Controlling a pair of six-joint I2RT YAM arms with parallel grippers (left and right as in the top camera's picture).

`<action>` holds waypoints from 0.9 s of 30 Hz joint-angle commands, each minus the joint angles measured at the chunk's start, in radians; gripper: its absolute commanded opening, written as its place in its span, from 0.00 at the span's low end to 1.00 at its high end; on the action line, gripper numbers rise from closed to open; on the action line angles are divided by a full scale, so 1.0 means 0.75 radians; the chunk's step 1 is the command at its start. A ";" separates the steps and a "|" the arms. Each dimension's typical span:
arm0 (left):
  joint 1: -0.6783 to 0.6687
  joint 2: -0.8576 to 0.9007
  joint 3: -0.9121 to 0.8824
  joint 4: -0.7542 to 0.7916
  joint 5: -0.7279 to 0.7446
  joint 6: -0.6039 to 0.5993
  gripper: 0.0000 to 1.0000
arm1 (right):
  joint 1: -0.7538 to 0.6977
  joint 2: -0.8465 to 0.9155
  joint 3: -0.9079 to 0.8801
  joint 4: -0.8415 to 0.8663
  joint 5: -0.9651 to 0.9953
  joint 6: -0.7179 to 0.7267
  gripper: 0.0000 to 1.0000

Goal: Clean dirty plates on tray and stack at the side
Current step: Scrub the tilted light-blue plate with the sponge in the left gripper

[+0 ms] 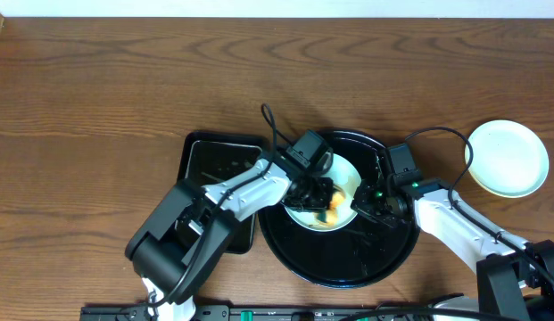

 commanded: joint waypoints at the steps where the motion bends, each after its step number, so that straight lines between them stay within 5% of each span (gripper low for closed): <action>1: 0.094 0.079 -0.065 -0.138 -0.479 -0.054 0.07 | -0.003 0.056 -0.039 -0.033 0.016 -0.002 0.01; 18: 0.215 0.076 0.045 -0.499 -0.935 -0.187 0.07 | -0.003 0.055 -0.039 -0.042 0.016 -0.006 0.02; 27: 0.163 -0.130 0.096 -0.374 -0.501 -0.011 0.07 | -0.003 0.055 -0.039 -0.042 0.016 -0.005 0.02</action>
